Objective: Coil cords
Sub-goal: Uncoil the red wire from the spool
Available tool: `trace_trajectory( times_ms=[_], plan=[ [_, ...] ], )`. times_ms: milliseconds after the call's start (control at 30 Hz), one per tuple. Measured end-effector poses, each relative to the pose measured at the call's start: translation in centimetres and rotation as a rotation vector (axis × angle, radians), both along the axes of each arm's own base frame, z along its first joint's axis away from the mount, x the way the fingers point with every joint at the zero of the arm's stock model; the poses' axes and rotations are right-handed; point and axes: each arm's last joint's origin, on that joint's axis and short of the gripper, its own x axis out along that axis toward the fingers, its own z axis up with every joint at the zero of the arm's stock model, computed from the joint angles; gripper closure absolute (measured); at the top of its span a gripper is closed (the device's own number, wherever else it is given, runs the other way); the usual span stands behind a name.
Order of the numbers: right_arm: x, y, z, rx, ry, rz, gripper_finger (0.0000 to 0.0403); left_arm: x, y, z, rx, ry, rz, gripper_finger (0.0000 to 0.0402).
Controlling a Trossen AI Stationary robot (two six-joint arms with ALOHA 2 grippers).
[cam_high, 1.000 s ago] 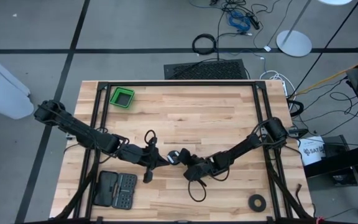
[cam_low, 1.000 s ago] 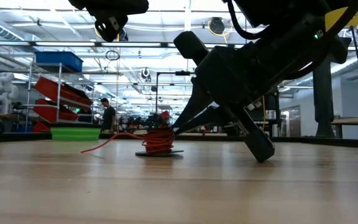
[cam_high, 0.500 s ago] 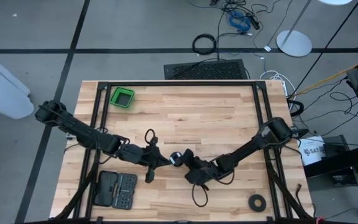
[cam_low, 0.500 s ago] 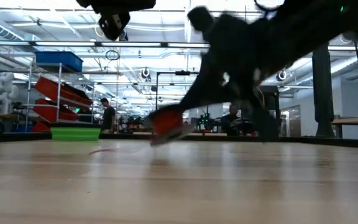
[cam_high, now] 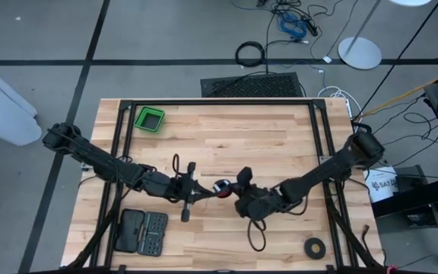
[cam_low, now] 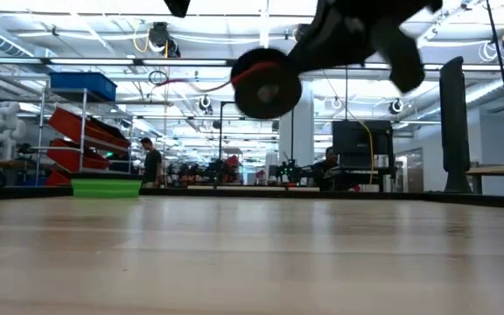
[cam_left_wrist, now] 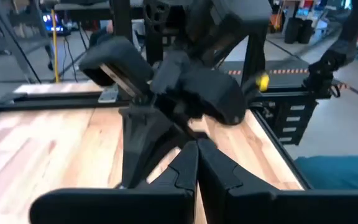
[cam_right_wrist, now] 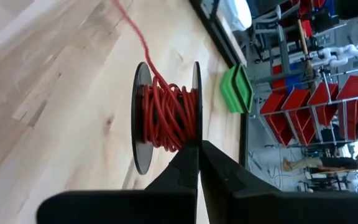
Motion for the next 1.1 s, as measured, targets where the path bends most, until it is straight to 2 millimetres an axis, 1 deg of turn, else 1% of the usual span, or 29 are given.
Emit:
trace_trajectory(
  times_ms=[133,233,300,433,500,567,667,833,933,1000,1100],
  plan=[
    [-1.7,0.3,2.2,0.020,-0.018,0.027,0.0402,-0.3,-0.9,0.3,0.073,-0.018,-0.046,0.0388],
    [-3.0,0.5,3.5,0.047,-0.030,0.049,0.0402,-0.6,-1.7,0.4,0.082,-0.036,-0.049,0.0388],
    [-3.7,0.6,4.3,0.094,-0.029,0.083,0.0402,-0.6,-2.1,0.5,0.081,-0.066,-0.047,0.0387],
    [-4.9,0.7,5.4,0.191,-0.021,0.132,0.0402,-0.5,-2.9,0.3,0.124,-0.086,-0.031,0.0365],
    [-5.4,0.6,5.6,0.223,-0.009,0.146,0.0402,-0.2,-3.0,0.4,0.151,-0.085,0.014,0.0348],
    [-5.7,0.6,5.8,0.246,-0.004,0.150,0.0402,0.3,-3.2,0.4,0.233,-0.086,0.039,0.0332],
    [-6.1,0.6,6.0,0.264,0.004,0.153,0.0402,1.4,-4.0,0.2,0.354,-0.080,0.026,0.0317],
    [-6.1,0.5,6.0,0.264,0.010,0.150,0.0403,4.0,-5.4,-0.6,0.484,-0.063,0.004,0.0313],
    [-6.2,0.5,5.9,0.282,0.009,0.137,0.0403,5.2,-6.0,-1.0,0.547,-0.049,0.037,0.0313],
    [-6.3,0.6,5.9,0.291,0.011,0.133,0.0403,5.8,-6.2,-0.7,0.569,-0.052,0.067,0.0313],
    [-6.5,0.8,5.8,0.291,0.023,0.135,0.0403,6.0,-6.3,-0.2,0.573,-0.066,0.085,0.0313]
  ],
)
